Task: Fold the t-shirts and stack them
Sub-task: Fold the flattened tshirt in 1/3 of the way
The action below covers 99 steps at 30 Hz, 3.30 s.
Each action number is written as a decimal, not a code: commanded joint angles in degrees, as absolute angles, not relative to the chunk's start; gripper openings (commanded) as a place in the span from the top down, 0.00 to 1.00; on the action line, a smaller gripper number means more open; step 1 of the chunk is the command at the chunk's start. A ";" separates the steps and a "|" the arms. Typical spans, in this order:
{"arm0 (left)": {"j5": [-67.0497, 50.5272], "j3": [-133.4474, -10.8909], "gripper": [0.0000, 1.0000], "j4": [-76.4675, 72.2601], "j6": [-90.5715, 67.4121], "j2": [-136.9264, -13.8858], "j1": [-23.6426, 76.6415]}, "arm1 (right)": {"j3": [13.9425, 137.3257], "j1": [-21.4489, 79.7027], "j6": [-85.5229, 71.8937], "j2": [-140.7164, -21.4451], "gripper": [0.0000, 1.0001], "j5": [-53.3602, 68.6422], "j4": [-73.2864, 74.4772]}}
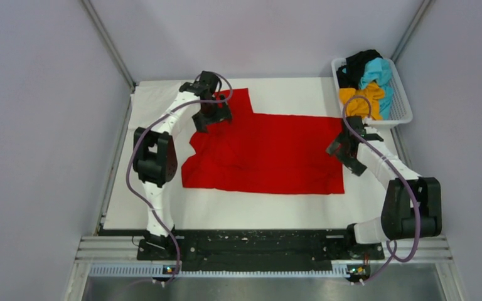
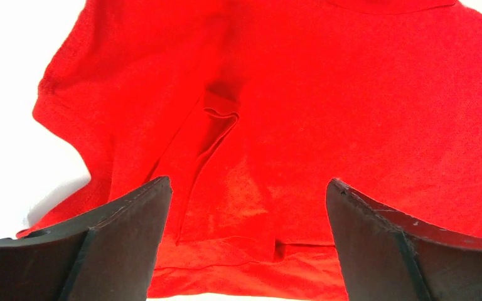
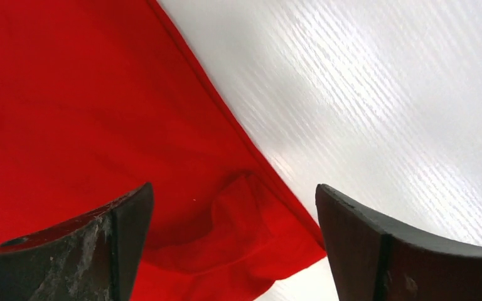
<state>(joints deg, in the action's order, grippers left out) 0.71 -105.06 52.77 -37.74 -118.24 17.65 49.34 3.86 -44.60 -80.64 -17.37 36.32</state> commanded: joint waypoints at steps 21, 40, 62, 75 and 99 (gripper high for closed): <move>-12.84 -55.56 0.01 26.55 -44.40 -87.76 17.31 | 40.08 16.48 -35.73 -71.31 0.01 -6.89 18.38; -10.60 -41.24 0.01 19.74 -45.74 -85.41 13.01 | 40.24 9.58 -34.28 -68.18 0.01 -7.78 21.78; -8.25 -22.33 0.01 29.10 -56.16 -62.23 13.26 | 21.50 15.41 -45.10 -61.32 0.01 1.52 29.55; -10.81 -26.54 0.01 41.56 -59.52 -36.69 14.50 | 29.13 15.56 -43.54 -45.49 0.01 1.49 40.62; -8.68 -40.28 0.53 26.76 -50.30 -77.17 19.14 | 32.06 15.53 -41.23 -47.27 0.01 0.79 35.05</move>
